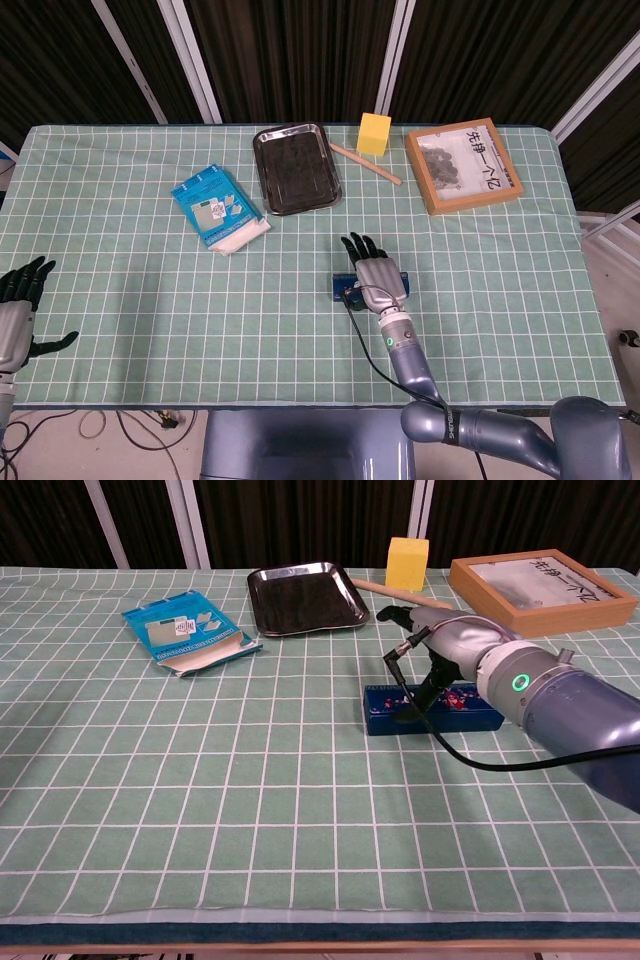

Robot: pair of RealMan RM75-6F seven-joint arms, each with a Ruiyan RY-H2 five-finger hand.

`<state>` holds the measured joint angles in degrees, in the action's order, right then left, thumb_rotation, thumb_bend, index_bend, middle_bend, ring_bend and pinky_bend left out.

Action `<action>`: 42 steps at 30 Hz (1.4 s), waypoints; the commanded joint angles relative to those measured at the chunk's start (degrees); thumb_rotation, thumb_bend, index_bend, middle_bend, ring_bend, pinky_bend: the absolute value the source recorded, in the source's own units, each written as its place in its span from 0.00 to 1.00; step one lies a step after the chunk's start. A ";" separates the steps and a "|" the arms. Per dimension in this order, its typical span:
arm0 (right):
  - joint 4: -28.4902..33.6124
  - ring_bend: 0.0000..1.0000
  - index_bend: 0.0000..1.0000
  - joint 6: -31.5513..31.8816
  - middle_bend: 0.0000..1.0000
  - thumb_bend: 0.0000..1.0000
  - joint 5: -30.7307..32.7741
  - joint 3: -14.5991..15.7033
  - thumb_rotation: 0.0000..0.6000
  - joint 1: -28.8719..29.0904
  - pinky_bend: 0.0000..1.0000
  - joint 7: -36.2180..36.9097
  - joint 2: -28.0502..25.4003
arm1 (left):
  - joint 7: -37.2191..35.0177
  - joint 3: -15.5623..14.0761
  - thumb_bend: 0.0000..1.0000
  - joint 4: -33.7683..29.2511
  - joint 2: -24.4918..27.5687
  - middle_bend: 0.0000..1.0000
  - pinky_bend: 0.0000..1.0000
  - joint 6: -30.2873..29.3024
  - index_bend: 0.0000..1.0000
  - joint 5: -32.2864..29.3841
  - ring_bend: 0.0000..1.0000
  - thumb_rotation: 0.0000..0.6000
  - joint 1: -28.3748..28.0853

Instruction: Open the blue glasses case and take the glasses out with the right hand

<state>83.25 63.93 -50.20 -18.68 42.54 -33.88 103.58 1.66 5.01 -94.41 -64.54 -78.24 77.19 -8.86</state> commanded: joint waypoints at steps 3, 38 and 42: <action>4.20 0.00 0.13 0.04 0.00 0.29 5.05 0.00 1.00 -0.01 0.24 -4.31 -2.76 | 0.13 -0.12 0.00 -0.18 0.06 0.00 0.00 -0.10 0.00 0.15 0.00 1.00 0.06; 7.47 0.00 0.25 1.27 0.00 0.49 18.64 2.33 1.00 4.06 0.24 -10.41 -7.62 | 0.13 -0.18 0.00 -0.59 0.26 0.00 0.00 -0.36 0.00 0.16 0.00 1.00 0.18; 7.49 0.00 0.25 1.34 0.00 0.50 18.78 2.39 1.00 4.22 0.24 -10.26 -7.75 | 0.16 -0.16 0.00 -0.61 0.26 0.00 0.00 -0.39 0.00 0.13 0.00 1.00 0.19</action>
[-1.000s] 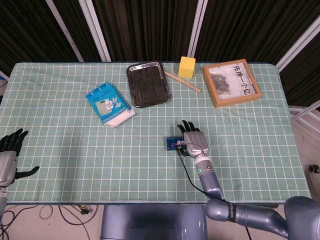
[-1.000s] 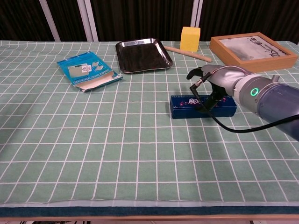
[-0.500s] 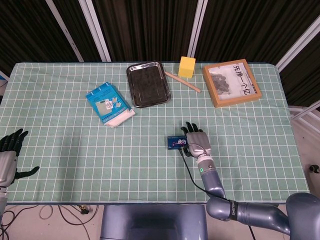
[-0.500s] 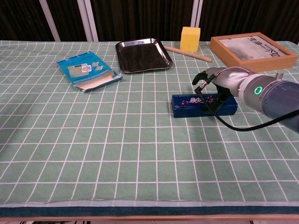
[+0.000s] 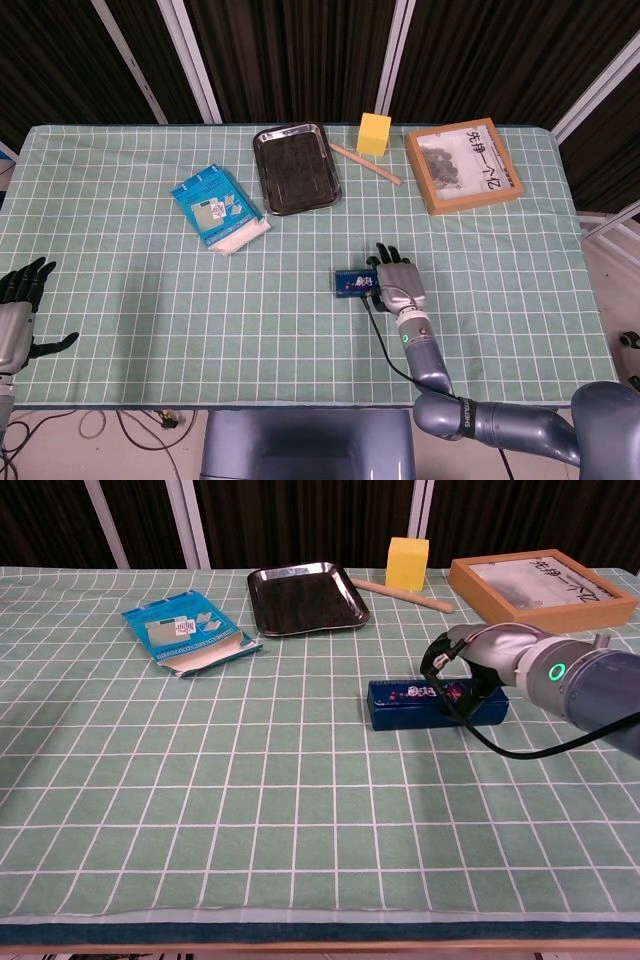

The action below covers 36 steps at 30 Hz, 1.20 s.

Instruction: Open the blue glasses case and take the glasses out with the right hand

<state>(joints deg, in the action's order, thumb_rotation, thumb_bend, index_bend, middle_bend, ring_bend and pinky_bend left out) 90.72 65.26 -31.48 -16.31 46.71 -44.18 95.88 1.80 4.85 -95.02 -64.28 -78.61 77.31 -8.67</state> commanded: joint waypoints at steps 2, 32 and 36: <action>0.02 0.00 0.25 0.07 0.00 0.50 0.20 0.11 1.00 0.13 0.24 0.14 -0.13 | 0.04 0.01 0.00 0.03 -0.01 0.00 0.00 -0.02 0.00 0.00 0.00 1.00 -0.01; -0.43 0.00 0.33 -0.01 0.00 0.76 2.06 1.05 1.00 0.99 0.24 1.48 -0.48 | -0.44 0.22 0.00 0.02 0.15 0.00 0.00 -0.34 0.00 0.00 0.00 1.00 0.08; -0.17 0.00 0.33 -0.12 0.00 0.82 2.45 0.68 1.00 1.20 0.24 1.78 -0.68 | -0.44 0.24 0.00 0.01 0.15 0.00 0.00 -0.38 0.00 -0.04 0.00 1.00 0.10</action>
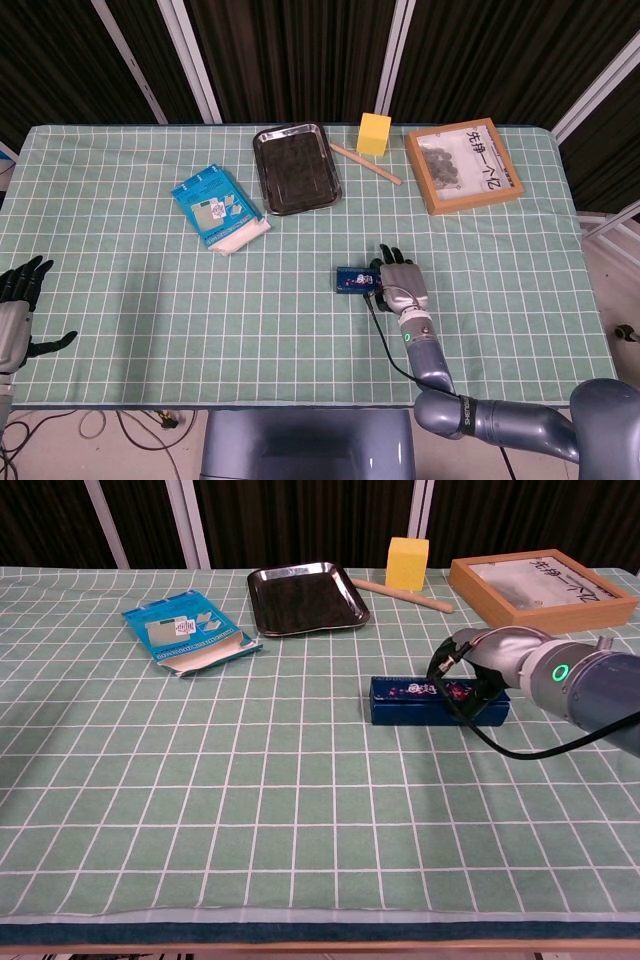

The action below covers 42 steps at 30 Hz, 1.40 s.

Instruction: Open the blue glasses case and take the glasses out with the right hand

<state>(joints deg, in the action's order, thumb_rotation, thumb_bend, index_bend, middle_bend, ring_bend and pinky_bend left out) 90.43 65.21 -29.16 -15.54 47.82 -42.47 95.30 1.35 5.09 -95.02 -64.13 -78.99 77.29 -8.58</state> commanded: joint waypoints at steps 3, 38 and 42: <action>0.31 0.00 0.33 -0.15 0.00 0.85 0.37 -0.30 1.00 0.20 0.24 0.24 -0.25 | 0.02 -0.02 0.00 -0.02 0.01 0.00 0.00 0.02 0.00 0.01 0.00 1.00 0.00; 8.18 0.06 0.11 1.55 0.04 0.57 -0.87 -3.71 1.00 2.82 0.26 0.93 -7.73 | 0.29 -0.16 0.00 -0.02 0.04 0.00 0.00 -0.17 0.00 0.28 0.00 1.00 0.09; 14.76 0.43 0.10 2.79 0.37 0.55 -2.62 -2.12 1.00 0.84 0.55 2.17 -10.83 | 0.53 -0.33 0.00 -0.13 0.03 0.00 0.00 -0.28 0.00 0.56 0.00 1.00 0.14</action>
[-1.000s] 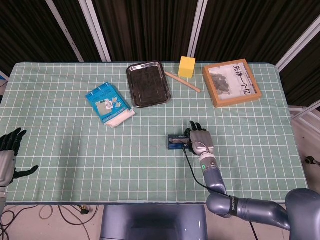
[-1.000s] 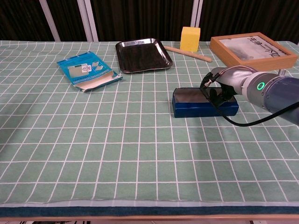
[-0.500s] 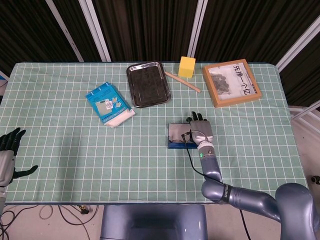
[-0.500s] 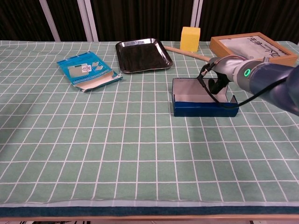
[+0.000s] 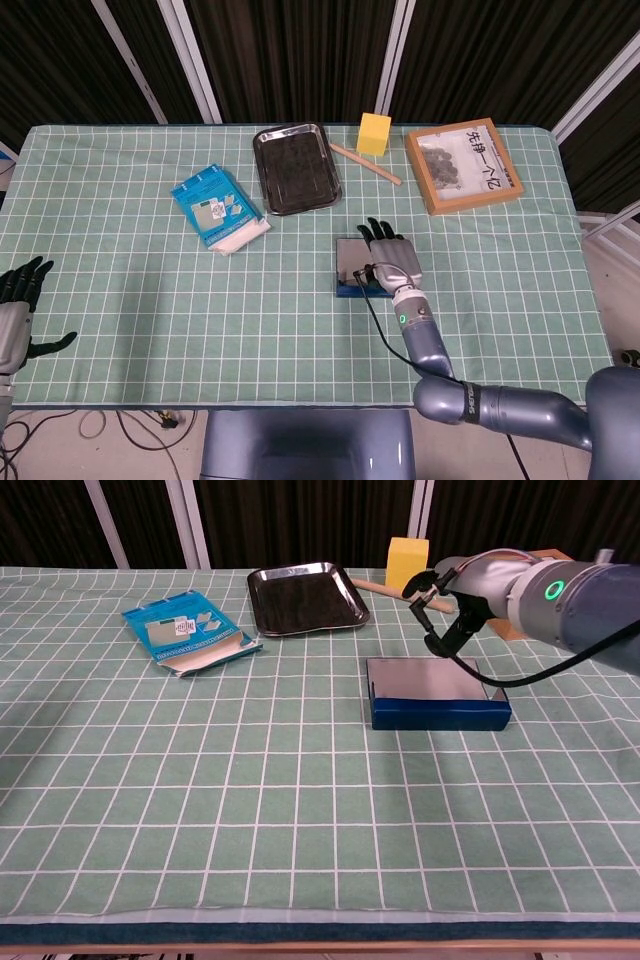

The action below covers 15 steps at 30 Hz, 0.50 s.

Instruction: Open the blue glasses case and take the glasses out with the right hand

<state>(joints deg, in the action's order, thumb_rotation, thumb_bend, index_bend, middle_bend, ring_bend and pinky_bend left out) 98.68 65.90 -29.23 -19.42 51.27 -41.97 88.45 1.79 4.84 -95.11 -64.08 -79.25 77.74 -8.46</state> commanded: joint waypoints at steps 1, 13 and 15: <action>7.52 0.58 0.10 2.12 0.51 0.55 -2.61 2.12 1.00 -2.96 0.67 1.98 -4.50 | 0.13 -0.11 0.00 -0.04 -0.02 0.00 0.00 -0.05 0.00 0.16 0.00 1.00 0.03; 6.55 1.00 0.14 0.25 0.97 0.58 3.71 6.28 1.00 -2.64 1.00 1.57 -1.86 | -0.61 -0.14 0.00 -0.15 0.22 0.00 0.00 -0.44 0.00 0.49 0.00 1.00 0.27; 5.97 1.00 0.15 0.14 0.97 0.58 4.61 6.35 1.00 -2.16 1.00 1.29 -1.02 | -0.68 -0.10 0.00 -0.10 0.23 0.00 0.00 -0.42 0.00 0.45 0.00 1.00 0.26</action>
<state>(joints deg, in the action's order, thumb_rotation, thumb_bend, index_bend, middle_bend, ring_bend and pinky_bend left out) 104.92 66.19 -24.96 -13.23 48.82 -40.44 87.09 1.13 4.73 -95.22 -63.85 -79.67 78.20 -8.20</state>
